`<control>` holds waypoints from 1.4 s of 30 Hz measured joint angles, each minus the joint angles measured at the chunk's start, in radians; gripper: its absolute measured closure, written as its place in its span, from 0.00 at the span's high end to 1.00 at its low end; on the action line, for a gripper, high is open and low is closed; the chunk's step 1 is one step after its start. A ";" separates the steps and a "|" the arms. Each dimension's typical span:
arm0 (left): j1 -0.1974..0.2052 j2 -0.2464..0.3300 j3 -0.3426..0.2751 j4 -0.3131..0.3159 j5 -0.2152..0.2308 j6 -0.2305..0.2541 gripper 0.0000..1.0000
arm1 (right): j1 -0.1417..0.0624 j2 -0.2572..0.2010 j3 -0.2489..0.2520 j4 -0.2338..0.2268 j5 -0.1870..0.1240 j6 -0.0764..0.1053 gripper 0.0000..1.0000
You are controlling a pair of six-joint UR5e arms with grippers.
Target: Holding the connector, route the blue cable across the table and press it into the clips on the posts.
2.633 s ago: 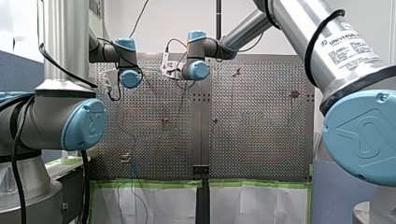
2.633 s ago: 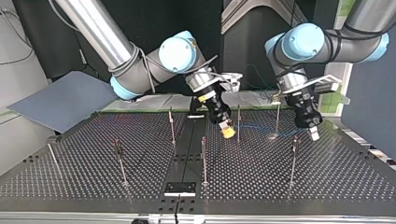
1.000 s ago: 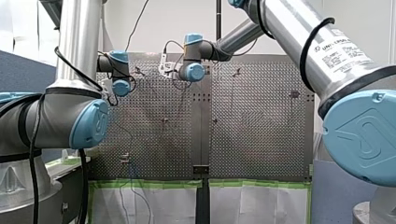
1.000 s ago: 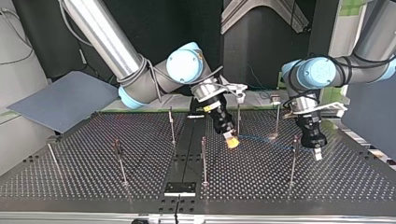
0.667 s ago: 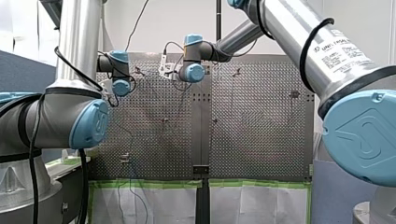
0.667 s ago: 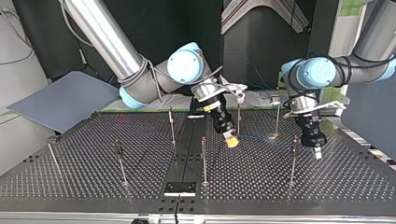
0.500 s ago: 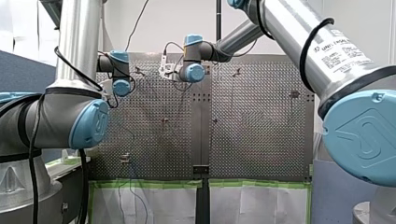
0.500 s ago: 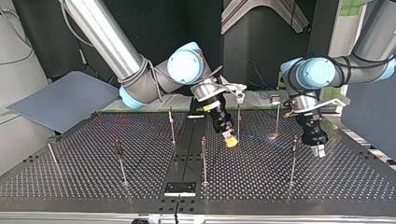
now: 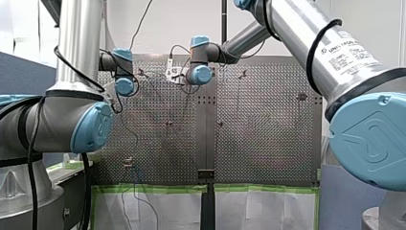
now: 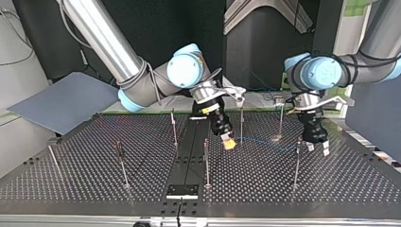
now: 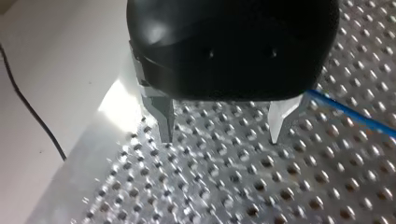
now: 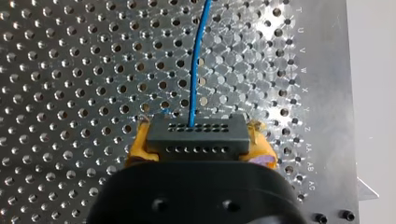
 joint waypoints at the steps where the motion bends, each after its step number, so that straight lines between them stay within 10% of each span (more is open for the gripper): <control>1: -0.001 0.010 -0.001 -0.011 0.005 -0.010 1.00 | -0.001 0.000 0.000 0.001 0.001 -0.002 0.00; 28: -0.022 0.205 -0.120 -0.244 0.049 -0.055 1.00 | -0.002 0.000 0.000 0.005 0.003 -0.008 0.00; 42: -0.069 0.283 -0.122 -0.276 0.122 0.008 1.00 | -0.009 0.000 0.000 0.007 0.018 -0.007 0.00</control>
